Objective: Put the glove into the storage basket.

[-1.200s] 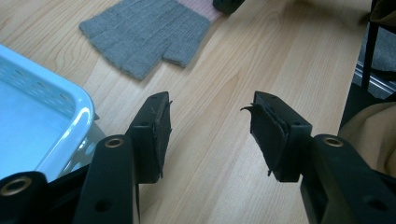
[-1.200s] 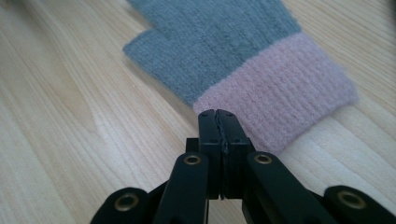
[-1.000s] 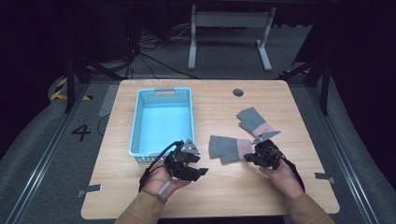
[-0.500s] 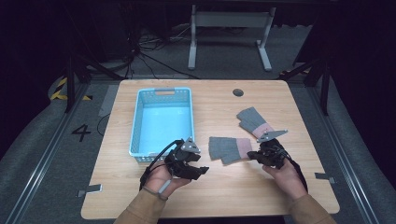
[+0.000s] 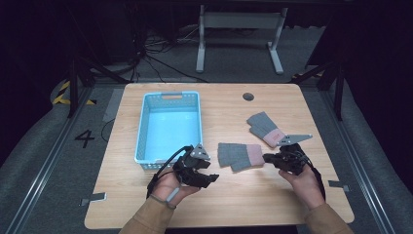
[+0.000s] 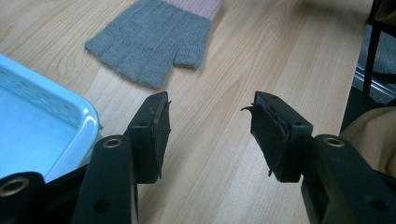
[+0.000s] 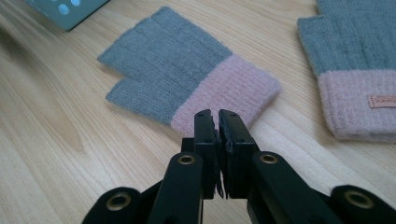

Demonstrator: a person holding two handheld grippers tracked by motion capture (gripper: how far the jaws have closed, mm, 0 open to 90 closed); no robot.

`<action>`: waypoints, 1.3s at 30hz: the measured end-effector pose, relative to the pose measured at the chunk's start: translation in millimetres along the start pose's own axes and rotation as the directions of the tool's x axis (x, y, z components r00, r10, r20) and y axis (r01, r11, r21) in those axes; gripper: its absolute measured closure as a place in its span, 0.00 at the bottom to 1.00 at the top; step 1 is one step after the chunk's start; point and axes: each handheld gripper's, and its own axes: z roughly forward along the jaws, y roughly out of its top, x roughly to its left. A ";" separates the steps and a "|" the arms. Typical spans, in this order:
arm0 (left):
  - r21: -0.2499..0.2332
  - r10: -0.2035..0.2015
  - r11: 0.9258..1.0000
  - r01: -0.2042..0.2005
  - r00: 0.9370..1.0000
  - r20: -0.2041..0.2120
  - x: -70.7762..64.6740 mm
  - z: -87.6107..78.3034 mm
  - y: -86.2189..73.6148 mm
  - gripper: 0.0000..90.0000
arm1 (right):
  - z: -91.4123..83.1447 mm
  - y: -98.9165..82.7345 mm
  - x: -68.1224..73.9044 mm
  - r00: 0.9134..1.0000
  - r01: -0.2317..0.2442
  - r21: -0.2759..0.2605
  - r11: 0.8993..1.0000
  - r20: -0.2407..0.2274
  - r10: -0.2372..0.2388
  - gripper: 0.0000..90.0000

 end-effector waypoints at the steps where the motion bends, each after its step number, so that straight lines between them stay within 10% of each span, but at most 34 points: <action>1: -0.002 0.000 1.000 0.000 1.000 -0.001 -0.2 0.0 -0.3 0.53 | -0.7 0.4 -0.3 1.000 -0.003 -0.005 1.000 -0.003 0.003 0.95; 15: -0.017 -0.018 1.000 0.018 1.000 -0.019 2.0 -8.9 -4.1 0.53 | -11.1 24.9 -7.0 1.000 -0.013 -0.040 0.999 -0.014 0.012 0.85; 28: -0.020 -0.017 1.000 0.016 1.000 -0.019 2.9 -11.2 -4.7 0.53 | -13.1 60.1 -46.6 0.995 -0.069 -0.037 0.997 0.071 0.071 0.53; 39: -0.022 -0.019 1.000 0.018 1.000 -0.021 3.9 -12.1 -5.2 0.53 | -5.4 73.6 -74.3 0.988 -0.105 -0.024 0.994 0.111 0.107 0.49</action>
